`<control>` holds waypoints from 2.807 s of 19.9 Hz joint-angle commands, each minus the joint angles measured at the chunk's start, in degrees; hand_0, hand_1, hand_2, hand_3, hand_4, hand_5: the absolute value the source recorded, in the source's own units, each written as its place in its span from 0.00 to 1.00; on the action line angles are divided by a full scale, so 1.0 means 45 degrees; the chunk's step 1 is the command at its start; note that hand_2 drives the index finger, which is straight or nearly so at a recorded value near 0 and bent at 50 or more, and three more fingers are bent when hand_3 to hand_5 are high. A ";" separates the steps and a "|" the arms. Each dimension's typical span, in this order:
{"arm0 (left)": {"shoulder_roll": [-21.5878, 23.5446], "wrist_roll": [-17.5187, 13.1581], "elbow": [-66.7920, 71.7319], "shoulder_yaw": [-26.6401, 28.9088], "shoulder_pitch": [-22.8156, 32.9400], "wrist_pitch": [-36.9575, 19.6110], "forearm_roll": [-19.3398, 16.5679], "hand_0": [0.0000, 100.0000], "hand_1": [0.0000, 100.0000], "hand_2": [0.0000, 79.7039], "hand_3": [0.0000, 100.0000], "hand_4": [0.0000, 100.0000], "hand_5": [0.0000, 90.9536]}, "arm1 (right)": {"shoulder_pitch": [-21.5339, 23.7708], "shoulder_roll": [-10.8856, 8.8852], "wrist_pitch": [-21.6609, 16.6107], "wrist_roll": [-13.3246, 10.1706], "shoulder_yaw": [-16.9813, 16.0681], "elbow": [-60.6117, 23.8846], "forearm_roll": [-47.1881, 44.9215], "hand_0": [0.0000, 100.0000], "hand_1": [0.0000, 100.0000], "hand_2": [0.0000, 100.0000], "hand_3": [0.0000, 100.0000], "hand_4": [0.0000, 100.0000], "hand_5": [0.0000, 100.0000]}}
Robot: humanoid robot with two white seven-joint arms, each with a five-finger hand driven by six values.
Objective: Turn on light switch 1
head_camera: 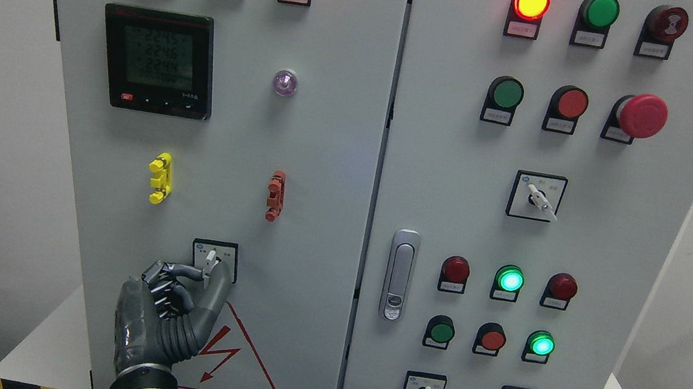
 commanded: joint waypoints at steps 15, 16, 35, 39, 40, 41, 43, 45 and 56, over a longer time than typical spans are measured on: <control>-0.0005 -0.0009 0.0021 -0.0055 -0.0009 0.0030 0.0016 0.27 0.61 0.74 1.00 0.96 0.93 | 0.0000 -0.0014 0.0002 0.0008 0.0005 0.0000 0.0000 0.00 0.00 0.00 0.00 0.00 0.00; -0.0005 -0.0009 0.0021 -0.0055 0.0010 0.0030 0.0016 0.27 0.60 0.74 1.00 0.96 0.93 | 0.0000 0.0005 0.0002 0.0008 0.0005 0.0000 0.0000 0.00 0.00 0.00 0.00 0.00 0.00; -0.0005 -0.0009 0.0021 -0.0055 -0.0009 0.0010 0.0035 0.38 0.54 0.75 1.00 0.96 0.93 | 0.0000 0.0005 0.0002 0.0008 0.0005 0.0000 0.0000 0.00 0.00 0.00 0.00 0.00 0.00; -0.0005 -0.0009 0.0021 -0.0074 -0.0009 0.0010 0.0035 0.42 0.52 0.75 1.00 0.96 0.93 | 0.0000 0.0005 0.0002 0.0008 -0.0015 0.0000 0.0000 0.00 0.00 0.00 0.00 0.00 0.00; -0.0005 -0.0009 0.0021 -0.0074 -0.0009 0.0010 0.0035 0.42 0.52 0.75 1.00 0.96 0.93 | 0.0000 0.0005 0.0002 -0.0011 0.0004 0.0000 0.0000 0.00 0.00 0.00 0.00 0.00 0.00; -0.0005 -0.0009 0.0021 -0.0074 -0.0009 0.0010 0.0035 0.43 0.51 0.75 1.00 0.96 0.93 | 0.0000 -0.0014 0.0002 0.0008 0.0005 0.0000 0.0000 0.00 0.00 0.00 0.00 0.00 0.00; -0.0005 -0.0009 0.0021 -0.0074 -0.0009 0.0010 0.0035 0.45 0.50 0.75 1.00 0.96 0.93 | 0.0000 0.0005 0.0002 -0.0011 0.0005 0.0000 0.0000 0.00 0.00 0.00 0.00 0.00 0.00; -0.0005 -0.0009 0.0021 -0.0074 -0.0009 0.0010 0.0035 0.47 0.49 0.75 1.00 0.96 0.93 | 0.0000 -0.0014 0.0002 -0.0011 -0.0015 0.0000 0.0000 0.00 0.00 0.00 0.00 0.00 0.00; -0.0005 -0.0009 0.0041 -0.0074 -0.0009 0.0010 0.0055 0.52 0.47 0.75 1.00 0.96 0.93 | 0.0000 0.0005 0.0002 0.0008 0.0005 0.0000 0.0000 0.00 0.00 0.00 0.00 0.00 0.00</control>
